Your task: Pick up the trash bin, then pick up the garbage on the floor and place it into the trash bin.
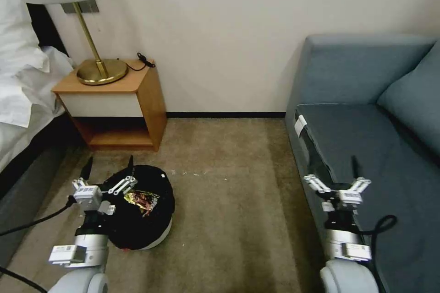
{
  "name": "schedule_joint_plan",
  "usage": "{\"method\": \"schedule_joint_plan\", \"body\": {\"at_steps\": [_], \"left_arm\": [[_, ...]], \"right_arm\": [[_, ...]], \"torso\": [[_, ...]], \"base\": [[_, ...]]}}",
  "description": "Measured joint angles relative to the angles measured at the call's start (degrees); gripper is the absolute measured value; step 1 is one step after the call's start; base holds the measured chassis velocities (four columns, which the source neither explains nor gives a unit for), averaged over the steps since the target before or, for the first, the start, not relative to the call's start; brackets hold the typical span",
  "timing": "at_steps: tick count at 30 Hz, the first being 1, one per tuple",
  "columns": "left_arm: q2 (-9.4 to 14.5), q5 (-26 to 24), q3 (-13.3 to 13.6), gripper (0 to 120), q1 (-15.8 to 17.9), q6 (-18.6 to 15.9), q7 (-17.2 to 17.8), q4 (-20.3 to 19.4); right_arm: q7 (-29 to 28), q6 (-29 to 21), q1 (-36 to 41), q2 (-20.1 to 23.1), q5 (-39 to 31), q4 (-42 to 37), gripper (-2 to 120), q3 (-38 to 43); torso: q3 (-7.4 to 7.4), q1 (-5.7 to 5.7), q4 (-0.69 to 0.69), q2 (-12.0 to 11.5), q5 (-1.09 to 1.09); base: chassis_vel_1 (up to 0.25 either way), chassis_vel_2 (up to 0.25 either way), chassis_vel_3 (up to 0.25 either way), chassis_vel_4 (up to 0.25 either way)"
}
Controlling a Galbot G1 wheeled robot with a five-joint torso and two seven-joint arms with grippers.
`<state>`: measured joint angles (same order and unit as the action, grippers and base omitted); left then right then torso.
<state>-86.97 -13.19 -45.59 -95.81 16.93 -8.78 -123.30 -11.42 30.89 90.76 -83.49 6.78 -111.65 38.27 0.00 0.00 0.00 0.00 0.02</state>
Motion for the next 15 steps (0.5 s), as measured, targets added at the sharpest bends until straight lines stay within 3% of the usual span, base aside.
{"method": "schedule_joint_plan", "body": {"at_steps": [4,8,15], "left_arm": [[-0.65,0.33,-0.04,100,1.17,0.07,-0.03,1.61],[-0.97,0.63,-0.18,100,1.50,0.79,-2.67,2.65],[-1.17,2.07,-0.43,100,-0.08,2.18,-5.42,2.99]], "right_arm": [[0.56,-0.30,0.83,0.10,-2.38,-0.26,100,2.24],[1.61,-0.27,2.23,0.18,-4.40,-1.01,100,1.68],[5.62,0.44,4.00,0.36,-7.08,-2.73,100,-5.00]], "torso": [[0.00,0.00,0.00,0.00,-0.02],[0.00,0.00,-0.01,0.00,-0.02],[0.00,0.00,0.00,0.00,-0.02]], "base": [[0.000,0.000,0.000,0.000],[0.000,0.000,0.000,0.000],[0.000,0.000,0.000,0.000]]}}
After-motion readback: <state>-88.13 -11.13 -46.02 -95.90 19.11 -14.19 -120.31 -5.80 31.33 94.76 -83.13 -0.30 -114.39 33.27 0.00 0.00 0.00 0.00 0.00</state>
